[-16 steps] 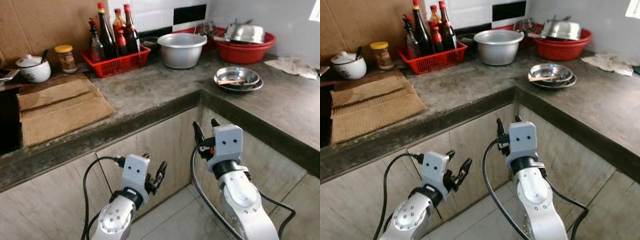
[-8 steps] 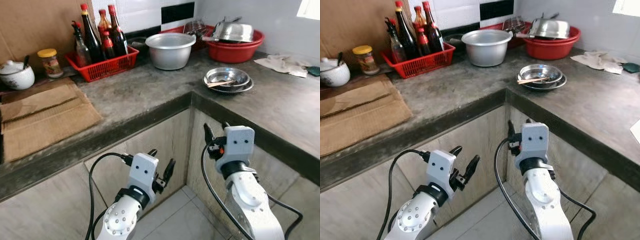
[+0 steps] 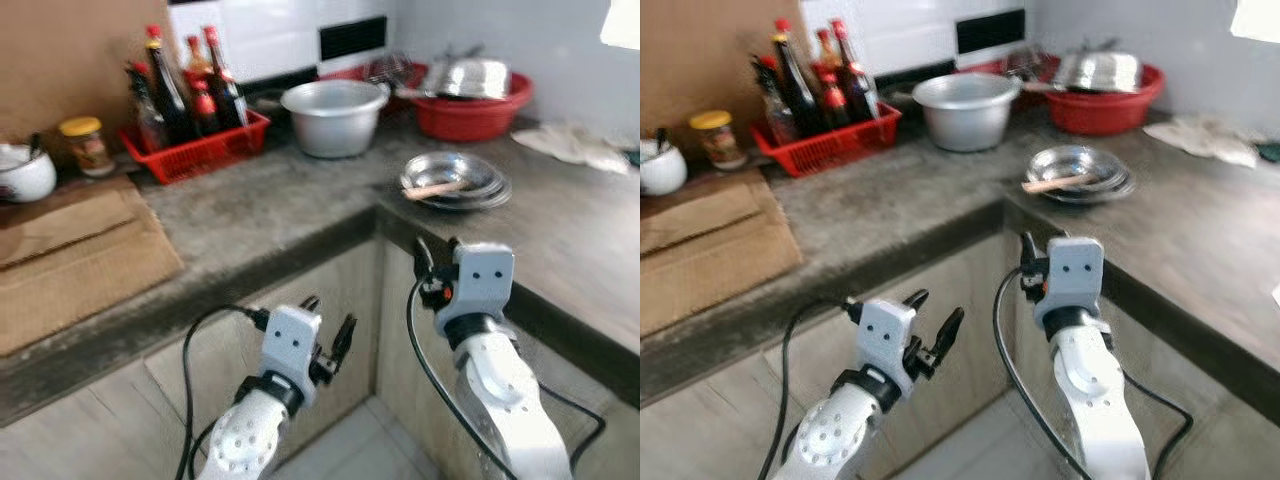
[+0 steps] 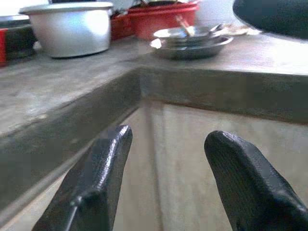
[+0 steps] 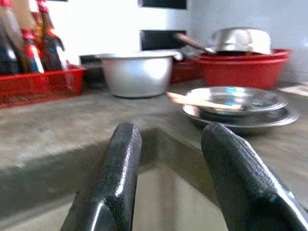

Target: Kitchen organization

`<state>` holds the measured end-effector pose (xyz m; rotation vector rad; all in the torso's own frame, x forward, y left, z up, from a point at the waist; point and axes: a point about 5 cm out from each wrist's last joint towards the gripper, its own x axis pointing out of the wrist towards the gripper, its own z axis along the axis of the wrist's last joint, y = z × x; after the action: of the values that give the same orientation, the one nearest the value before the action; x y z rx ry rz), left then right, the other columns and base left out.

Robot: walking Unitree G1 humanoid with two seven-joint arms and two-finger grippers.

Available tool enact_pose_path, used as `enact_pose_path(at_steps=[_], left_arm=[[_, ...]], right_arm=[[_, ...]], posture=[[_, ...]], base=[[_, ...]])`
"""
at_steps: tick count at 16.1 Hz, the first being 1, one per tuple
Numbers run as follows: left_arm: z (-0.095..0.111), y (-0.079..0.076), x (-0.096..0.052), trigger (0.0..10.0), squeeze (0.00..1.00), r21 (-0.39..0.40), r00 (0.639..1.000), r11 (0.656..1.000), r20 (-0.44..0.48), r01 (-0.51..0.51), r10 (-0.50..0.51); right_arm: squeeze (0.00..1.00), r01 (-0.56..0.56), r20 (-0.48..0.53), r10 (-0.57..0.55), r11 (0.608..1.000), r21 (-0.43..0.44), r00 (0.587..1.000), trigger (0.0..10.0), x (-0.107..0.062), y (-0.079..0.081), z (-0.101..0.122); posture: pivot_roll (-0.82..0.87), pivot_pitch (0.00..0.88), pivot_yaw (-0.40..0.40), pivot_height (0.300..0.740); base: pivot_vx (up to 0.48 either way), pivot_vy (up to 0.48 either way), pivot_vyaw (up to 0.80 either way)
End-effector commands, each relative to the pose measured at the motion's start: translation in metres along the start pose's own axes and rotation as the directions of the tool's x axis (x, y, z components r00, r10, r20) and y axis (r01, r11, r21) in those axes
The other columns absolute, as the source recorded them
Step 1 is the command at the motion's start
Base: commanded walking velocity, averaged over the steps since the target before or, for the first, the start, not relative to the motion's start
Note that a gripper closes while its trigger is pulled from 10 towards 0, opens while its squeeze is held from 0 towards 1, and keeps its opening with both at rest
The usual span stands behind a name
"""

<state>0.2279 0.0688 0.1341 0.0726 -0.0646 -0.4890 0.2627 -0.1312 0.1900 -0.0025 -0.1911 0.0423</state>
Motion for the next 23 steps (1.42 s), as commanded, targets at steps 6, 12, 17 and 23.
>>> enact_pose_path(at_steps=[6, 12, 17, 23], left_arm=[[0.002, 0.002, -0.001, 10.0, 0.0, 0.009, 1.0, 1.0, 0.008, -0.005, 0.005], [0.001, 0.003, 0.0, 10.0, 0.0, -0.003, 1.0, 1.0, 0.004, -0.015, 0.015], [0.007, 0.0, -0.002, 10.0, 0.0, -0.001, 0.999, 1.0, 0.04, -0.009, 0.009], [0.012, -0.015, -0.006, 10.0, 0.0, 0.011, 0.992, 0.996, 0.087, 0.093, -0.093]], right_arm=[[0.0, -0.006, 0.103, 0.008, 1.0, -0.019, 0.995, 10.0, 0.013, -0.008, 0.021], [1.0, -0.077, 0.148, 0.091, 0.992, -0.096, 0.985, 10.0, 0.025, -0.003, 0.03], [0.0, -0.127, 0.135, 0.157, 0.97, -0.206, 0.978, 10.0, 0.047, 0.006, 0.024], [0.0, -0.071, 0.099, 0.105, 0.951, -0.299, 0.99, 10.0, 0.071, 0.004, 0.013]], posture=[[-0.03, 0.041, 0.026, 0.74], [-0.03, 0.038, 0.026, 0.74], [-0.02, 0.036, 0.02, 0.74], [-0.01, 0.052, 0.003, 0.74]], base=[[0.285, 0.0, 0.0], [0.139, 0.0, 0.0], [0.0, 0.0, 0.0], [0.0, 0.0, 0.0]])
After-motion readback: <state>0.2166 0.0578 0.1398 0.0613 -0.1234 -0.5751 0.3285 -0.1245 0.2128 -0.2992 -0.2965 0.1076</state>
